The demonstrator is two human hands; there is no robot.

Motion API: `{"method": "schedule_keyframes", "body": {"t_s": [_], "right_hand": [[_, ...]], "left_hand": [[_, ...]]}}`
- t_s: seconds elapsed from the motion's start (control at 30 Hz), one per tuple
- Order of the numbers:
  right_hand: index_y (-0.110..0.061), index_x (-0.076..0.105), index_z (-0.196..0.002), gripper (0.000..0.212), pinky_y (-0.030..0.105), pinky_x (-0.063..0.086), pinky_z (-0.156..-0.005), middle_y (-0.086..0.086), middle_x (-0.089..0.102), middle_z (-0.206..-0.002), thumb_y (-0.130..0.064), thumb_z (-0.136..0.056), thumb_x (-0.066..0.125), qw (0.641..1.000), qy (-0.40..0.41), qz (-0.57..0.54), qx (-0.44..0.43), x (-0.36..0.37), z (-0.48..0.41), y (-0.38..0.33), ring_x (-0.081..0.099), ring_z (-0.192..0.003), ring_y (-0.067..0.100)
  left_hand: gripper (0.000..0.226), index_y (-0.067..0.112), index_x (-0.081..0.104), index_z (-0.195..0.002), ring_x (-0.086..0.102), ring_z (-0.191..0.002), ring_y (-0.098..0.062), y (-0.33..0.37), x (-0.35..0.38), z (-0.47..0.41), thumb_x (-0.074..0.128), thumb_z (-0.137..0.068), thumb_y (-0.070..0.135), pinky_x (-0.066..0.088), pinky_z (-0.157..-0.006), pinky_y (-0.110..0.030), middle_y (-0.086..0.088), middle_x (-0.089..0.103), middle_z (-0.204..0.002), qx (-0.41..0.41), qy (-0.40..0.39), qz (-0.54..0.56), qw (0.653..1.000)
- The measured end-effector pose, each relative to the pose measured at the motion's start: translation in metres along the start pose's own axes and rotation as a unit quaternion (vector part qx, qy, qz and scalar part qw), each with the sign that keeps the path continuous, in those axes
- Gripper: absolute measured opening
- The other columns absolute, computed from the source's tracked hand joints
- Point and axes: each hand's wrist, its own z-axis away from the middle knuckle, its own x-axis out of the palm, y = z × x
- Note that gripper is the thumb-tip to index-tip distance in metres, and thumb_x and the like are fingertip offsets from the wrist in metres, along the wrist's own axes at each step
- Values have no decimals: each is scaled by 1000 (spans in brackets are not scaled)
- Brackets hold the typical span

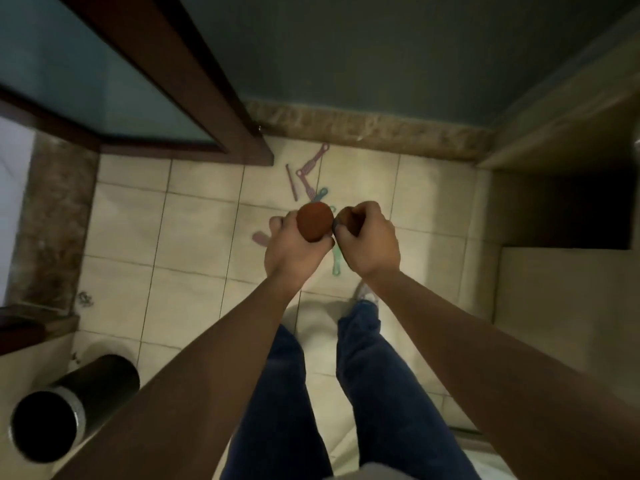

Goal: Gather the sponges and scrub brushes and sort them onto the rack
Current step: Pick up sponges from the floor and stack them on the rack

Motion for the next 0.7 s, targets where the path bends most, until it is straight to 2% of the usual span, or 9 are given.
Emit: {"method": "schedule_keyframes", "body": {"t_s": [0.2, 0.27, 0.33, 0.4, 0.43, 0.5, 0.57, 0.63, 0.7], "right_hand": [[-25, 47, -102, 33, 40, 51, -85, -4, 54, -105, -34, -76, 66, 997, 34, -37, 66, -100, 14, -30, 57, -102, 24], [-24, 49, -105, 40, 41, 51, -88, -5, 48, -107, -32, -72, 70, 995, 42, -48, 77, -127, 16, -36, 57, -102, 24], [-21, 51, -110, 48, 41, 51, -90, -1, 51, -113, -33, -69, 72, 994, 45, -59, 86, -152, 19, -41, 58, -103, 24], [-18, 53, -112, 51, 41, 51, -91, 4, 57, -116, -33, -68, 74, 993, 49, -67, 90, -173, 23, -45, 59, -103, 24], [-17, 55, -111, 49, 40, 51, -90, 6, 60, -114, -32, -68, 73, 992, 58, -71, 89, -184, 26, -47, 60, -101, 23], [-17, 57, -108, 46, 37, 52, -86, 5, 62, -109, -29, -67, 73, 988, 90, -84, 90, -203, 34, -51, 61, -97, 21], [-19, 56, -108, 46, 34, 53, -84, 5, 62, -110, -29, -67, 74, 981, 128, -105, 97, -219, 45, -55, 61, -95, 19], [-22, 55, -106, 45, 36, 54, -85, 4, 61, -110, -31, -67, 76, 973, 167, -117, 104, -234, 57, -59, 61, -95, 21], [-24, 54, -101, 42, 36, 53, -81, 4, 61, -107, -33, -67, 76, 964, 206, -126, 114, -248, 71, -61, 61, -93, 21]], "left_hand": [[64, 27, 50, -124, 61, -88, -22, 94, -28, 33, 72, -68, 48, 53, -82, -35, 3, 37, -112, 54, -60, -1, 997], [69, 29, 46, -130, 58, -92, -22, 119, -36, 36, 73, -67, 39, 53, -89, -36, 1, 33, -109, 79, -92, 2, 993], [75, 29, 43, -135, 54, -100, -22, 143, -43, 36, 74, -67, 32, 50, -94, -33, 1, 29, -106, 105, -119, 2, 987], [61, 31, 50, -120, 54, -106, -20, 165, -50, 38, 73, -63, 30, 49, -91, -26, 1, 33, -105, 137, -132, -18, 982], [59, 30, 53, -115, 55, -104, -20, 176, -53, 40, 72, -60, 33, 49, -87, -23, -1, 39, -108, 155, -138, -28, 978], [68, 30, 58, -115, 61, -97, -20, 199, -61, 46, 67, -49, 42, 54, -84, -27, -5, 48, -114, 185, -154, -30, 970], [80, 31, 56, -119, 61, -97, -22, 221, -69, 57, 63, -42, 48, 56, -85, -34, -5, 44, -116, 215, -153, -27, 964], [89, 30, 52, -125, 59, -99, -22, 240, -76, 70, 63, -41, 55, 56, -87, -35, -4, 40, -116, 255, -155, -44, 954], [90, 28, 48, -131, 59, -102, -22, 256, -81, 84, 71, -49, 59, 54, -90, -35, -3, 41, -118, 297, -166, -56, 939]]}}
